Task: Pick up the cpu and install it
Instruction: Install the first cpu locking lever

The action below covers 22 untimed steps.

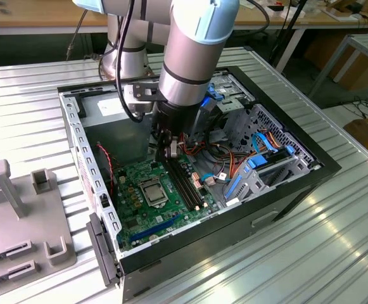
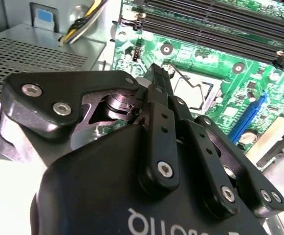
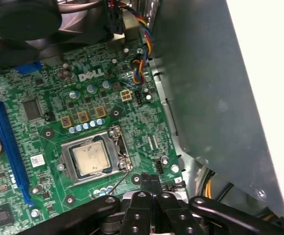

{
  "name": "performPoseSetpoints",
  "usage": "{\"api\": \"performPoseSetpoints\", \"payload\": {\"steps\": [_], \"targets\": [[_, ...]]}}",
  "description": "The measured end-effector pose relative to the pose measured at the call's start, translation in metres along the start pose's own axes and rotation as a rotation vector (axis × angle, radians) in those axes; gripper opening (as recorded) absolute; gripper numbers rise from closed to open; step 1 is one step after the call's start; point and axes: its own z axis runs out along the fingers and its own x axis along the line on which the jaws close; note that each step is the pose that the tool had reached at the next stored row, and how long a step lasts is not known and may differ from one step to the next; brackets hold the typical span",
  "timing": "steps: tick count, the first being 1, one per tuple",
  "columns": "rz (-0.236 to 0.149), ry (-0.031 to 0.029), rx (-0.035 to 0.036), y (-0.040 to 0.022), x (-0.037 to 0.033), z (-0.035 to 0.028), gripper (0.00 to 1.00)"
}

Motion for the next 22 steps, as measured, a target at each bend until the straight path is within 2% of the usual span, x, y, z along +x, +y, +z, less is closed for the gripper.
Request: {"api": "performPoseSetpoints", "payload": {"steps": [2,4,5,6,8,9,11,13,14,16,18,19,20,21,22], "targets": [[0.000,0.0128,0.0024,0.0000,0.0000,0.0002,0.11],[0.000,0.0345,0.0075,0.0000,0.0000,0.0002,0.11],[0.000,0.0522,0.0121,0.0000,0.0000,0.0004,0.11],[0.001,0.0652,0.0152,0.0000,0.0000,0.0003,0.11],[0.002,0.0964,0.0234,0.0000,0.0000,0.0003,0.11],[0.002,0.1001,0.0245,-0.0001,0.0000,0.0000,0.11],[-0.004,0.1010,0.0250,-0.0001,0.0000,-0.0003,0.11],[-0.038,0.1023,0.0261,0.0000,0.0000,-0.0004,0.11],[-0.069,0.1032,0.0272,0.0000,0.0000,-0.0003,0.11],[-0.093,0.1037,0.0283,0.0000,0.0000,-0.0003,0.11],[-0.096,0.1034,0.0295,0.0003,0.0000,-0.0003,0.11],[-0.095,0.1053,0.0299,0.0004,0.0001,-0.0006,0.11],[-0.095,0.1108,0.0312,0.0005,0.0001,-0.0013,0.11],[-0.095,0.1190,0.0333,0.0005,0.0000,-0.0020,0.11],[-0.095,0.1236,0.0345,0.0005,0.0001,-0.0024,0.11]]}}
